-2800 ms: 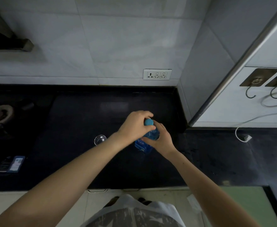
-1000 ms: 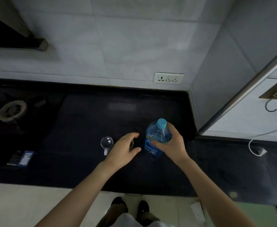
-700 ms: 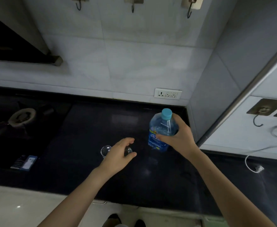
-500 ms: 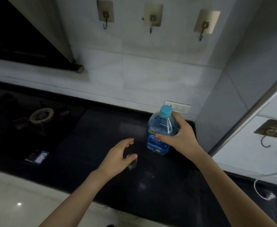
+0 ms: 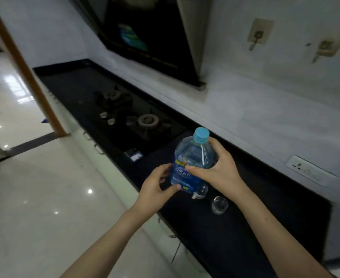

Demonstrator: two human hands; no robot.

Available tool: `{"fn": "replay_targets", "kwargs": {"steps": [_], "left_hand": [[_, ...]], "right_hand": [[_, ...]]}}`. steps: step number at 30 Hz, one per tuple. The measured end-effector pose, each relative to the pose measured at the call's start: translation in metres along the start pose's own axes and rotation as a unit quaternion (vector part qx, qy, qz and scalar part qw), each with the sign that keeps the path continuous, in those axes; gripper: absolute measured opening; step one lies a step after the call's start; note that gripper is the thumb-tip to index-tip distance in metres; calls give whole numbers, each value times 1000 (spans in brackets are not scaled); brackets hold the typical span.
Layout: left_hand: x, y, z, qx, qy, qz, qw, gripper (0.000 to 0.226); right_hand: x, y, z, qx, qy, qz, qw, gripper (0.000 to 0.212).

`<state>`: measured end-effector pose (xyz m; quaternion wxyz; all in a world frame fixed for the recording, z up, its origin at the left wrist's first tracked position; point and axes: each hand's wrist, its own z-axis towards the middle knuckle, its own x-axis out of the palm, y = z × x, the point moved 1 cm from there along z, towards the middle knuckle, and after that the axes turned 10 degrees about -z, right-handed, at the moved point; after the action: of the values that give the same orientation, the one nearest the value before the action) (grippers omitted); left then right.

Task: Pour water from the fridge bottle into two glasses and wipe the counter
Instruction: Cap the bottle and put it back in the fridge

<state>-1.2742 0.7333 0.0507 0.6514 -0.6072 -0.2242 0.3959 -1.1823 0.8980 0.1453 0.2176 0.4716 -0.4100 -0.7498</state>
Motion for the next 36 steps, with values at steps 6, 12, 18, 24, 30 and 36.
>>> {"fn": "replay_targets", "kwargs": {"steps": [6, 12, 18, 24, 30, 36], "left_hand": [[-71, 9, -58, -24, -142, 5, 990, 45], [-151, 15, -138, -49, -257, 21, 965, 39], [-232, 6, -241, -62, -362, 53, 929, 37], [-301, -7, -347, -83, -457, 89, 881, 37], [-351, -13, -423, -102, -543, 120, 825, 41], [-392, -1, -451, -127, -606, 129, 774, 39]], "right_hand": [[81, 49, 1, -51, 108, 28, 993, 68], [171, 110, -19, -106, 205, 51, 972, 70], [263, 186, -66, -156, 297, 76, 939, 67], [350, 261, -119, -202, 380, 103, 897, 63], [426, 320, -156, -241, 463, 112, 846, 64], [493, 356, -160, -265, 523, 122, 801, 68]]}}
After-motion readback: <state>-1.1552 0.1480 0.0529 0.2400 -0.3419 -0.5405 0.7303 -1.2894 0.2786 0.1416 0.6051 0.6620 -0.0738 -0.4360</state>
